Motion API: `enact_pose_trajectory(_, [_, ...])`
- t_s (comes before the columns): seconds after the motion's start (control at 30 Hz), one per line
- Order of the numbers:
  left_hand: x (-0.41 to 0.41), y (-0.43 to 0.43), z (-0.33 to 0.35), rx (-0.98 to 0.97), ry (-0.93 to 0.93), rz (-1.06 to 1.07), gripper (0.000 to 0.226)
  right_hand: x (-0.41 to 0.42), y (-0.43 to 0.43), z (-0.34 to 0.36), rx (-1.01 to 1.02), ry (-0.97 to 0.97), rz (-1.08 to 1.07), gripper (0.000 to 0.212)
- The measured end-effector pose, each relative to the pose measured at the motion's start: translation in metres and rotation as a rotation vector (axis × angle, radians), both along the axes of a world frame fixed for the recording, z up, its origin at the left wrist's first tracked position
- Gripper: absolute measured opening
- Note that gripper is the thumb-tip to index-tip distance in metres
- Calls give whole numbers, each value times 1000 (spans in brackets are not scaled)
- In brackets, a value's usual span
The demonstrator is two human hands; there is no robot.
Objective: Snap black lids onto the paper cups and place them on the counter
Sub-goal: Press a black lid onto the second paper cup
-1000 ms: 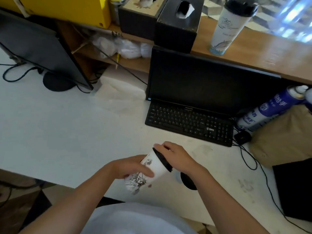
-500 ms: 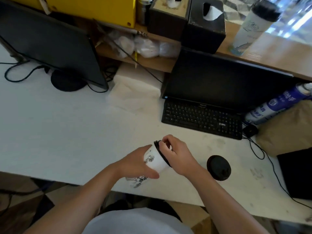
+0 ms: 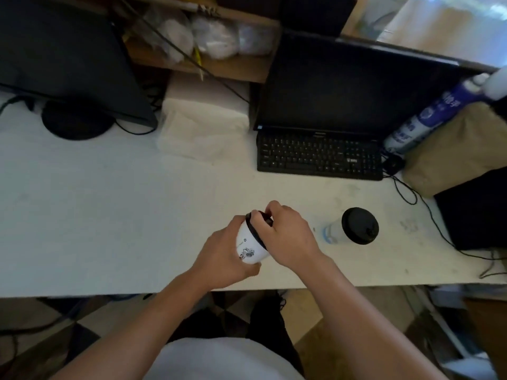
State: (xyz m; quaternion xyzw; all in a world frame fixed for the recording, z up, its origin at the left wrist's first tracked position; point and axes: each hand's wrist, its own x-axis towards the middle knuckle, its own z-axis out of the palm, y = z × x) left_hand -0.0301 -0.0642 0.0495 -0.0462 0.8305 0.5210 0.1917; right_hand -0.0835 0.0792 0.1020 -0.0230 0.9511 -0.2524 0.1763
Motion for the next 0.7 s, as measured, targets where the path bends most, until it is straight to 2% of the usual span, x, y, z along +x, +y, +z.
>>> enact_pose_trajectory(0.13, [-4,-10,8,101,-50,-86,77,2,3,12,4,30,102,44])
enact_pose_trajectory(0.3, [-11,-11,23,337,1,-184,72,1,13,40,-28,163,296,53])
enact_pose_trajectory(0.37, [-14,-12,31,413,-74,-228,69,1,20,48,-71,221,372,53])
enact_pose_trajectory(0.43, [-18,-14,34,530,-224,-311,66,0,26,52,-124,258,433,46])
enact_pose_trajectory(0.53, [-22,-16,39,724,-414,-422,56,-3,29,52,-176,228,449,44])
enact_pose_trajectory(0.6, [-22,-12,42,629,-360,-351,57,-7,30,49,-182,156,382,46])
enact_pose_trajectory(0.7, [-15,2,42,175,-78,-84,68,-7,27,34,-90,63,198,46])
